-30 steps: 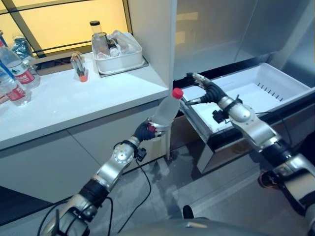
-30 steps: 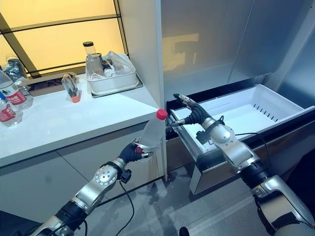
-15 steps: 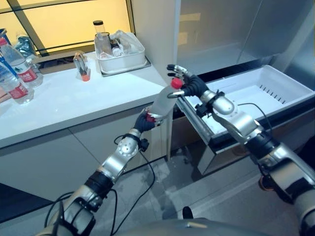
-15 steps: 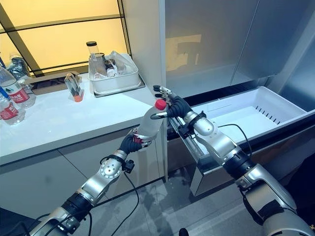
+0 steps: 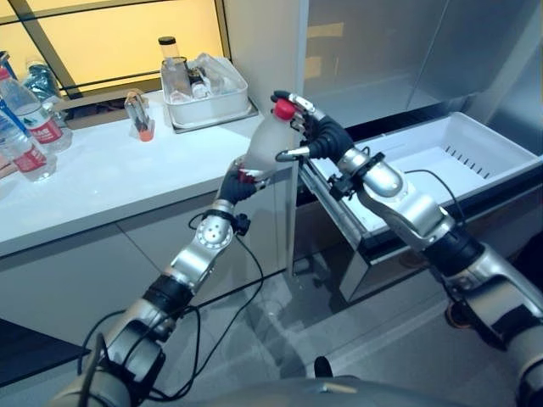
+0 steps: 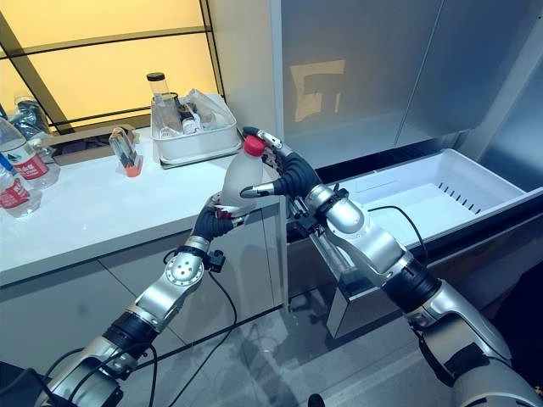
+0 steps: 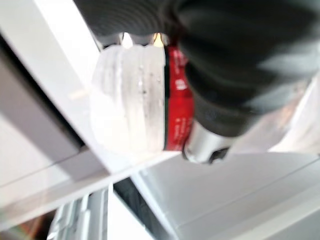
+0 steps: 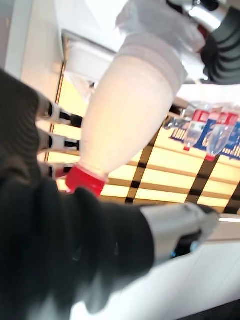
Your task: Take the drinks into the refrigerator
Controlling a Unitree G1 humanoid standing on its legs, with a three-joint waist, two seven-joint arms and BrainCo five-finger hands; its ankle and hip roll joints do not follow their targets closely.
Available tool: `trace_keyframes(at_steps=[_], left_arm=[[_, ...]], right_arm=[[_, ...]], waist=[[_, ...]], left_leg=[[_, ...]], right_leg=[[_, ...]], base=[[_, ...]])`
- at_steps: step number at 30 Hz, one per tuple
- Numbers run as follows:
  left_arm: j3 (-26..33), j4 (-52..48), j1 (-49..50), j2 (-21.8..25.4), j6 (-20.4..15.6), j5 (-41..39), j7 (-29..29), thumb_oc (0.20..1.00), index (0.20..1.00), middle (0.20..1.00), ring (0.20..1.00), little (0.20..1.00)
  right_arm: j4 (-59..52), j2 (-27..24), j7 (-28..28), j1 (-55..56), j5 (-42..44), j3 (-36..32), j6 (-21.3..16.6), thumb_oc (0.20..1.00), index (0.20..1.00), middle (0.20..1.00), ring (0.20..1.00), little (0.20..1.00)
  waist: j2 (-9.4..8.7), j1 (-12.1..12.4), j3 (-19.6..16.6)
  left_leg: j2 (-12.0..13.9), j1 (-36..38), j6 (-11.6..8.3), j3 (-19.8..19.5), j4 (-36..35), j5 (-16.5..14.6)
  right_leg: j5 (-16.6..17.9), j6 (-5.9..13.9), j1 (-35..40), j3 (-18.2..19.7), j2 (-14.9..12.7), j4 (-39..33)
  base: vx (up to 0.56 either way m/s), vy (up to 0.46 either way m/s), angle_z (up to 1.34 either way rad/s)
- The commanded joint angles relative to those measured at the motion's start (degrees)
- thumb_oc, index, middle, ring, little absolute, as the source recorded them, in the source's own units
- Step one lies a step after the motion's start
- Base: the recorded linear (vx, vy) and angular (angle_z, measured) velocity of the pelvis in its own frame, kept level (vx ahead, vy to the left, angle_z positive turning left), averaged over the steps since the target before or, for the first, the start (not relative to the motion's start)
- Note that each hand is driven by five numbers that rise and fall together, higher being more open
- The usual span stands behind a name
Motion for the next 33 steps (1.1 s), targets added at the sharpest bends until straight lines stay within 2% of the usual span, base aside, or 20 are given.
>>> trace_keyframes(at_steps=[1, 10, 13, 25, 27, 33], left_arm=[[0.79, -1.72, -15.42, 1.64, -8.29, -1.35, 2.57, 0.200, 0.200, 0.200, 0.200, 0.200], [-2.45, -0.77, -18.24, 2.87, -7.34, 2.41, 1.27, 0.200, 0.200, 0.200, 0.200, 0.200], [-4.26, 1.77, -19.89, 2.10, -6.82, 2.60, 1.49, 0.200, 0.200, 0.200, 0.200, 0.200], [-8.58, 5.94, -25.06, 0.55, -4.81, 9.28, 3.08, 0.200, 0.200, 0.200, 0.200, 0.200], [-8.35, 5.97, -24.98, 0.36, -4.74, 9.27, 3.15, 0.200, 0.200, 0.200, 0.200, 0.200], [-7.48, 5.51, -23.74, 0.23, -4.35, 10.32, 3.83, 0.200, 0.200, 0.200, 0.200, 0.200]], right_arm=[[2.43, 0.05, -1.02, -7.48, -2.48, -1.13, -2.97, 1.000, 1.000, 1.000, 1.000, 1.000], [7.67, -0.10, -0.11, -15.27, -3.53, 3.49, -0.77, 1.000, 1.000, 1.000, 1.000, 1.000], [13.31, 2.64, -2.33, -20.16, -7.49, 5.25, 0.51, 1.000, 1.000, 1.000, 1.000, 1.000], [31.47, 15.63, -5.68, -24.44, -20.57, 5.53, 3.99, 1.000, 1.000, 1.000, 1.000, 1.000], [32.08, 16.33, -6.11, -25.09, -22.12, 5.36, 4.20, 1.000, 1.000, 1.000, 1.000, 1.000], [26.11, 15.64, -6.28, -21.42, -19.79, 3.65, 2.29, 1.000, 1.000, 1.000, 1.000, 1.000]], waist=[[-0.35, -0.19, -3.94], [-0.72, 0.00, -4.75], [-0.82, 0.12, -5.07], [-0.43, 0.53, -5.24], [-0.42, 0.63, -5.25], [-0.26, 0.73, -4.95]], left_leg=[[-0.06, -4.34, -0.76, -5.19, 0.46, 0.43], [-0.01, -4.50, -0.91, -5.54, 0.58, 0.61], [-0.07, -4.52, -0.81, -5.50, 0.72, 0.60], [-0.39, -4.39, -0.31, -5.94, 0.93, 0.43], [-0.43, -4.35, -0.26, -5.90, 0.91, 0.39], [-0.61, -4.19, -0.02, -6.03, 0.87, 0.28]], right_leg=[[-10.85, 2.88, 6.64, -2.90, -0.90, 2.35], [-10.65, 2.79, 6.66, -2.93, -0.82, 2.06], [-10.54, 2.75, 6.71, -2.79, -0.82, 2.08], [-10.48, 2.75, 7.04, -2.77, -1.04, 2.40], [-10.44, 2.79, 7.05, -2.74, -1.07, 2.37], [-10.43, 2.84, 7.08, -2.77, -1.23, 2.34]], base=[[0.00, 0.000, 0.00], [0.00, 0.000, 0.00], [0.00, 0.000, 0.00], [0.00, 0.000, 0.00], [0.00, 0.000, 0.00], [0.00, 0.000, 0.00]])
